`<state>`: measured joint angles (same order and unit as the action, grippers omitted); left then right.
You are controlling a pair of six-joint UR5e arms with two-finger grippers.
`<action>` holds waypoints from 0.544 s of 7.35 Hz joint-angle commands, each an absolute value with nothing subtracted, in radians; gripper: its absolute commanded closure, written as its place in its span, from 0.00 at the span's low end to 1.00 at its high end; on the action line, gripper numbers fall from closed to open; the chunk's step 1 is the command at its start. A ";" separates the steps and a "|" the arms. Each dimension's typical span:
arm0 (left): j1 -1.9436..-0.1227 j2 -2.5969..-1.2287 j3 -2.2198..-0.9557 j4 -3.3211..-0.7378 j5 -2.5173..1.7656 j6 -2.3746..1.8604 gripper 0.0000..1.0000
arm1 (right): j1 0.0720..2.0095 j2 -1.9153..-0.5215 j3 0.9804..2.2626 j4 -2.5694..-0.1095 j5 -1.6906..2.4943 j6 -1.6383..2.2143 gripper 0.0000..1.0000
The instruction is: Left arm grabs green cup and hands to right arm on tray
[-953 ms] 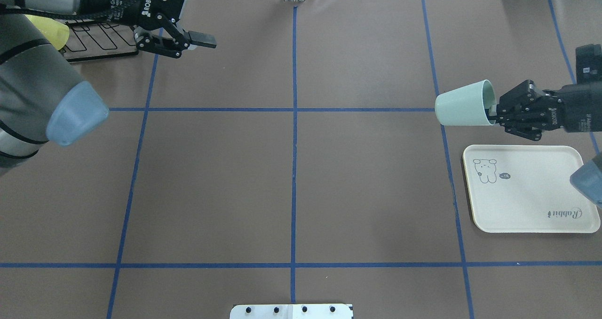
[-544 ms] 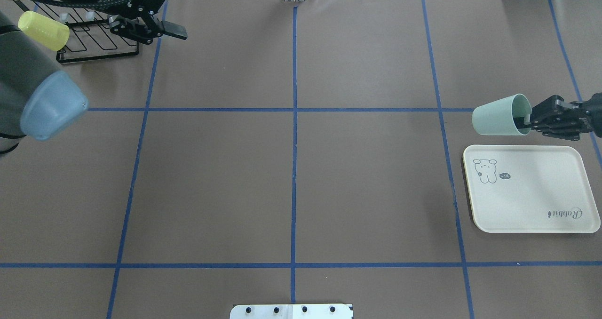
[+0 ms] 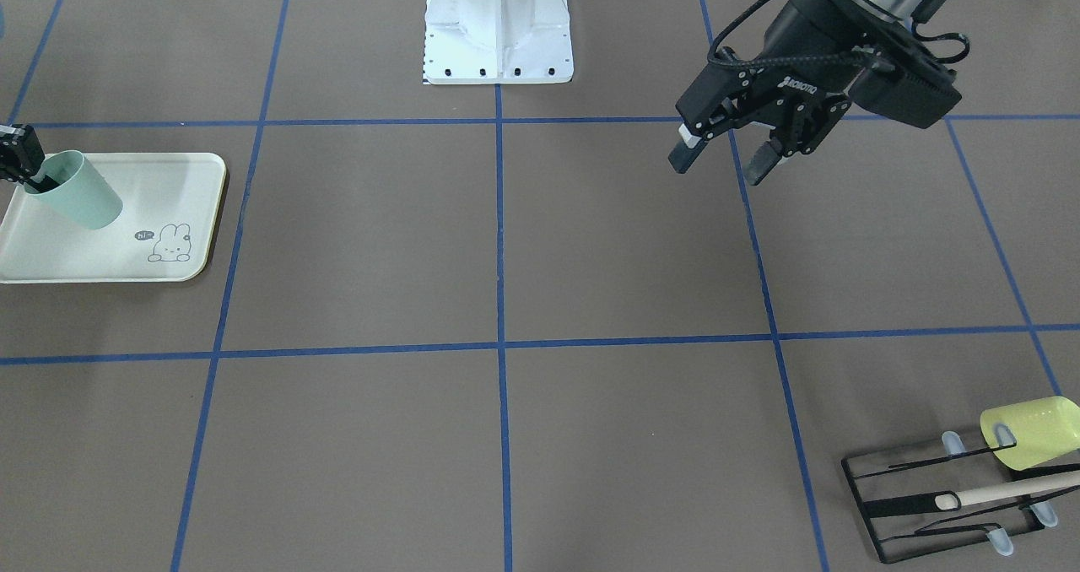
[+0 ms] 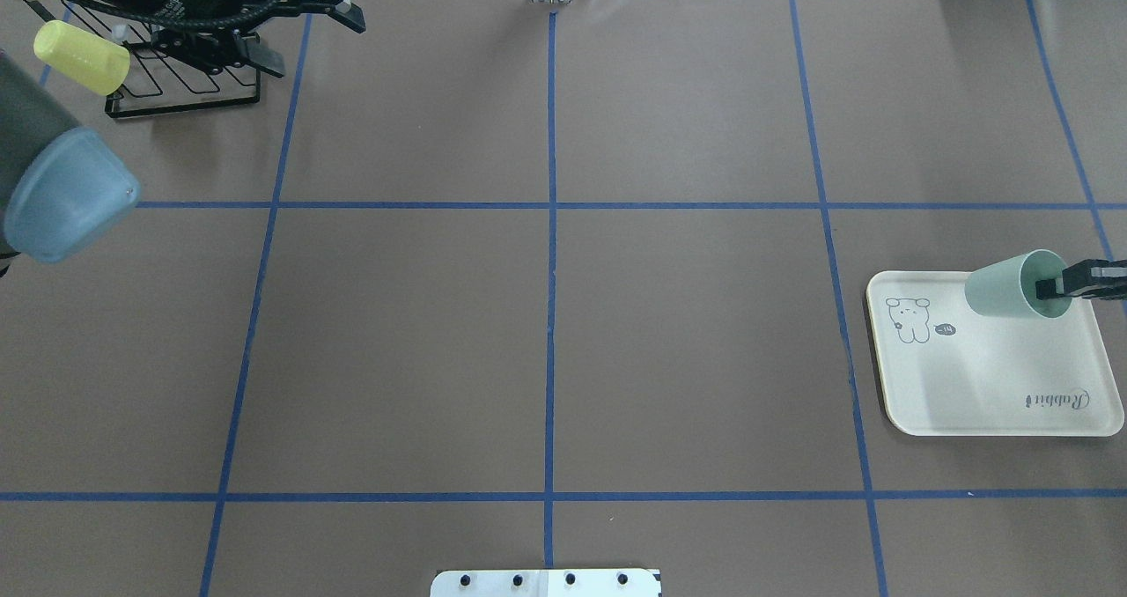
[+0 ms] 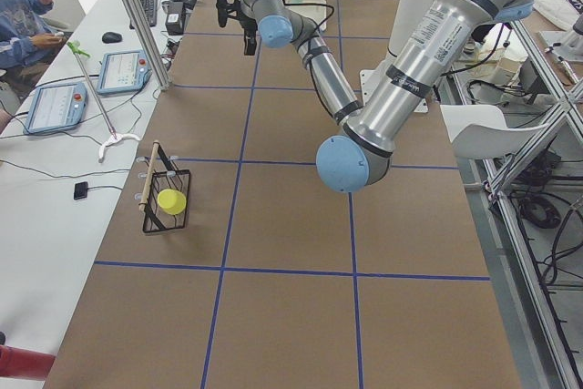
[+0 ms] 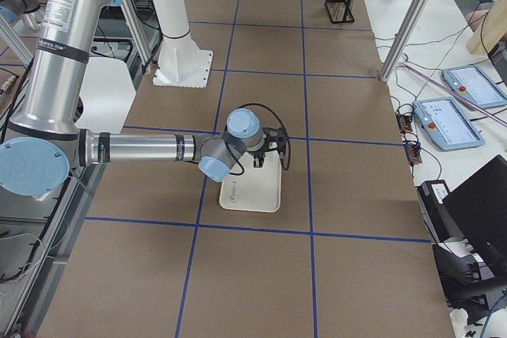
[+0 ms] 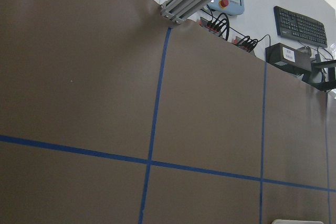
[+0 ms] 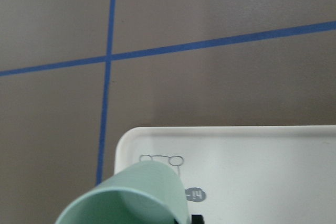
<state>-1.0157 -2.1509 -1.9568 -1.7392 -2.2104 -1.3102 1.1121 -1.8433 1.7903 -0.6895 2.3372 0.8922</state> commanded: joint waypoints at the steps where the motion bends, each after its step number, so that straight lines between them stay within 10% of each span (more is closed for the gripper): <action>1: -1.011 -2.151 -1.957 -1.718 -2.195 -1.296 0.00 | 1.100 -1.841 1.792 -0.800 2.329 0.834 1.00; 4: -1.005 -2.151 -1.957 -1.718 -2.195 -1.296 0.00 | 1.037 -1.826 1.792 -0.891 2.281 0.833 1.00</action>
<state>-1.0070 -2.1507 -1.9574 -1.7184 -2.1954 -1.2964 1.0636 -1.8374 1.7907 -0.8403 2.3013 0.8348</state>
